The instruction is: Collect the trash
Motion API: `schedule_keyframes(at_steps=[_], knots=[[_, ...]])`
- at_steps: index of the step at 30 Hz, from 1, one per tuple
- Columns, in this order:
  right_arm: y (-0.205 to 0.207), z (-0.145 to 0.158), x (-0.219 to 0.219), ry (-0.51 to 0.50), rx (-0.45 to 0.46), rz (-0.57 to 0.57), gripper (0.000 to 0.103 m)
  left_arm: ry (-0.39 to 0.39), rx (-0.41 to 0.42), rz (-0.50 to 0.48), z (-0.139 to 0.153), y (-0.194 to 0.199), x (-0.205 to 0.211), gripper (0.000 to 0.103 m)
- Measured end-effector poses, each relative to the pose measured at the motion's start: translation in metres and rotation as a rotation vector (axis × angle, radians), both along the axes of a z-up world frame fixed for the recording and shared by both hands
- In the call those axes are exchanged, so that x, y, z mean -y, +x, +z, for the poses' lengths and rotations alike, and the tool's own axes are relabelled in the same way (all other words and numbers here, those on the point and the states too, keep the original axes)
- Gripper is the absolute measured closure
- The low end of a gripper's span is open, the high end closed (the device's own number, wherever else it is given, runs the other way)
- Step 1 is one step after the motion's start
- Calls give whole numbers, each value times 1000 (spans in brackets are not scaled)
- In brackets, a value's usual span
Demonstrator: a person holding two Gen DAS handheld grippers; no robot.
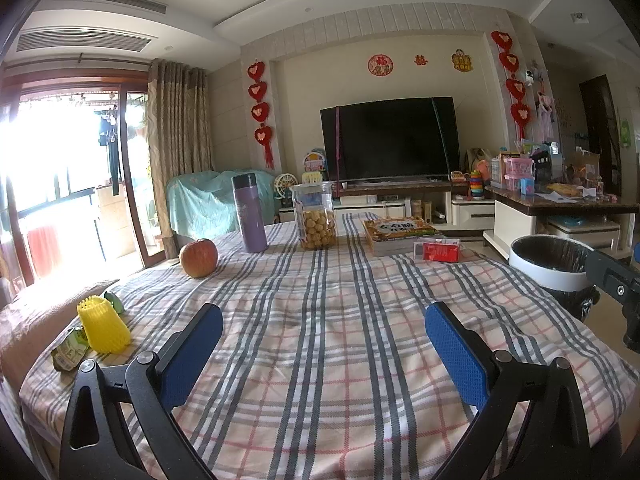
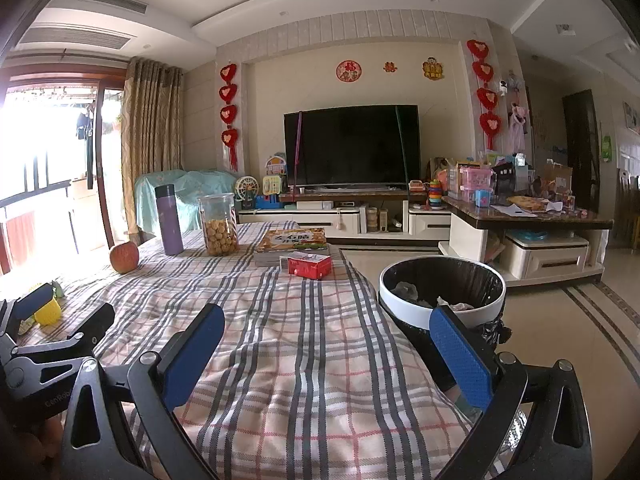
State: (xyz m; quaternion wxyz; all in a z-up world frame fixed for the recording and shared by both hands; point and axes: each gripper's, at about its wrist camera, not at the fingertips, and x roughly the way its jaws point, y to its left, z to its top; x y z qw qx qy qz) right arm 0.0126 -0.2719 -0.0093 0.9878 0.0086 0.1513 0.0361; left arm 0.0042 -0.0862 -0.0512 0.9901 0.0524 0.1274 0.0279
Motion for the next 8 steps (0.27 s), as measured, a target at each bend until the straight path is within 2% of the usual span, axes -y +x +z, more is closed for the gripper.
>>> schedule_keyframes(at_steps=[8], knots=[[4,-5,-2,9,-24,8,0,-7,-30,-8,-6,7,1,0]])
